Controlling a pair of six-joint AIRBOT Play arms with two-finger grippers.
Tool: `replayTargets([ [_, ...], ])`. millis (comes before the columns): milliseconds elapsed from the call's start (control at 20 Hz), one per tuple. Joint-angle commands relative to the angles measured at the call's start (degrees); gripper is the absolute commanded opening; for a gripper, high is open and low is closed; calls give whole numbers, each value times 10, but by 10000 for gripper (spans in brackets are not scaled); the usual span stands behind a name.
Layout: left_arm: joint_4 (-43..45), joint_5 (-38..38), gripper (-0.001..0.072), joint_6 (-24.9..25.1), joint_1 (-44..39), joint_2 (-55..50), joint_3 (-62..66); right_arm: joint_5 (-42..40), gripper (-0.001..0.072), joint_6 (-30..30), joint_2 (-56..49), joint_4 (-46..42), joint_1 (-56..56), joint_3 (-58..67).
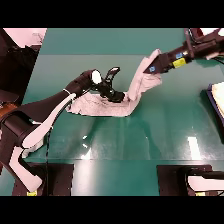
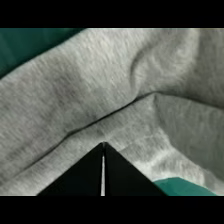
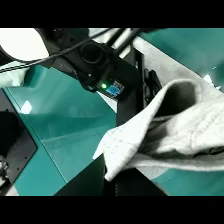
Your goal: Fold the shirts.
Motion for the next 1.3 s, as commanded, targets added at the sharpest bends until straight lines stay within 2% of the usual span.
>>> replayTargets([
  [0, 12, -26, 24, 3, 18, 7, 5, 29, 11, 17, -45, -45, 45, 81],
  [200, 45, -34, 23, 3, 83, 76, 5, 38, 12, 17, -80, -57, 76, 130],
  [400, 126, -51, 24, 3, 171, 175, 5, 15, 12, 12, -121, -56, 136, 129],
  [550, 173, -59, 24, 3, 239, 249, 5, -59, 14, -32, -174, -46, 203, 129],
  [650, 189, -66, 24, 3, 275, 289, 5, -152, 18, -49, -217, -47, 249, 129],
  [700, 188, -70, 24, 3, 293, 308, 5, -204, 101, -61, -238, -45, 270, 130],
  [750, 188, -74, 24, 3, 308, 323, 5, -246, 262, -62, -254, -35, 287, 130],
  [800, 188, -76, 24, 3, 319, 335, 5, -283, 367, -67, -267, -7, 299, 131],
  [850, 188, -76, 24, 3, 328, 343, 5, -296, 393, -86, -275, 28, 306, 135],
  [950, 187, -82, 25, 2, 336, 350, 5, -285, 395, -107, -275, 48, 308, 141],
  [1050, 183, -100, 24, 3, 336, 350, 5, -224, 395, -104, -256, 11, 288, 141],
  [1150, 174, -120, 25, 3, 336, 350, 5, -151, 394, -73, -220, -43, 248, 110],
  [1250, 170, -132, 24, 3, 336, 350, 3, -117, 393, -57, -176, -75, 195, 40],
])
